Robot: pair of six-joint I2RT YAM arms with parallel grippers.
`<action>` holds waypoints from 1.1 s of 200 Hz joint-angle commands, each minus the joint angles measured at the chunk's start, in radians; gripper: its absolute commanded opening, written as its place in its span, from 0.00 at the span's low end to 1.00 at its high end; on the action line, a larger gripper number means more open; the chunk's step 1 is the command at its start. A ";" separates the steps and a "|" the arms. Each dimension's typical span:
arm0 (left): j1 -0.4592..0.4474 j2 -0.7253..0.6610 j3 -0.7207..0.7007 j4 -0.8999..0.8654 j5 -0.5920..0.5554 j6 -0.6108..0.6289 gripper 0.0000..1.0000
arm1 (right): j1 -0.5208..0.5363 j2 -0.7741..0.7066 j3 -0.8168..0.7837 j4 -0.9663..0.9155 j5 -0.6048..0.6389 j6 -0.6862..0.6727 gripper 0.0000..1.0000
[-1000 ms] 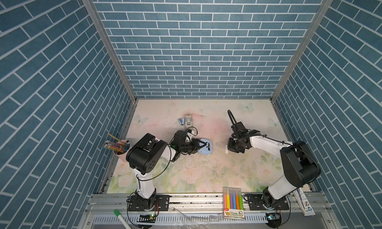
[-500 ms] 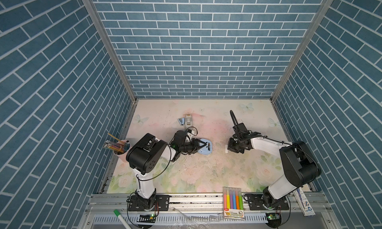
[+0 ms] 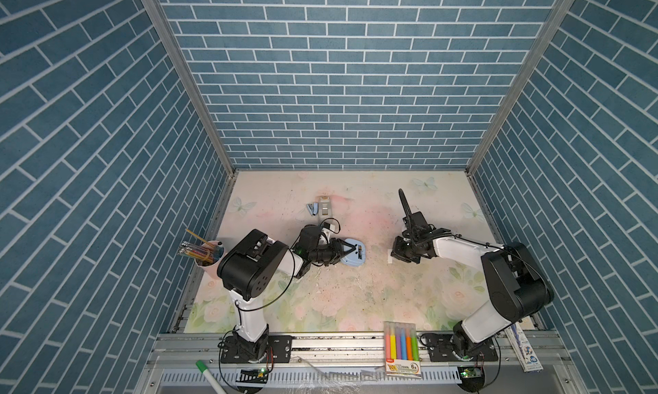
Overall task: Insert the battery into the alarm
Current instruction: Pick up the cover from the center of the board.
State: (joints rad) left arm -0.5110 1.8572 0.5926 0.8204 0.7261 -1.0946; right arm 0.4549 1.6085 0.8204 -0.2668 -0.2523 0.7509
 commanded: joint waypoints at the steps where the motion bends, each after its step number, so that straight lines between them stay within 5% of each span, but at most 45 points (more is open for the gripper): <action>1: -0.004 0.033 -0.008 -0.096 -0.039 0.021 0.01 | -0.005 0.016 -0.017 0.012 -0.014 -0.012 0.13; 72: -0.004 0.034 -0.009 -0.095 -0.039 0.021 0.01 | -0.010 0.003 -0.032 0.059 -0.049 0.011 0.00; 162: -0.005 0.042 0.005 -0.097 -0.022 0.019 0.01 | -0.010 -0.149 -0.113 0.143 -0.087 0.060 0.00; 220: -0.005 -0.044 0.071 -0.308 -0.011 0.115 0.01 | -0.010 -0.216 -0.107 0.137 -0.111 0.068 0.00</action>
State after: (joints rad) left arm -0.5110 1.8576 0.6468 0.7261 0.7479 -1.0657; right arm 0.4477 1.4132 0.7029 -0.1318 -0.3420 0.7891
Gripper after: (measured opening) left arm 0.413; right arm 0.043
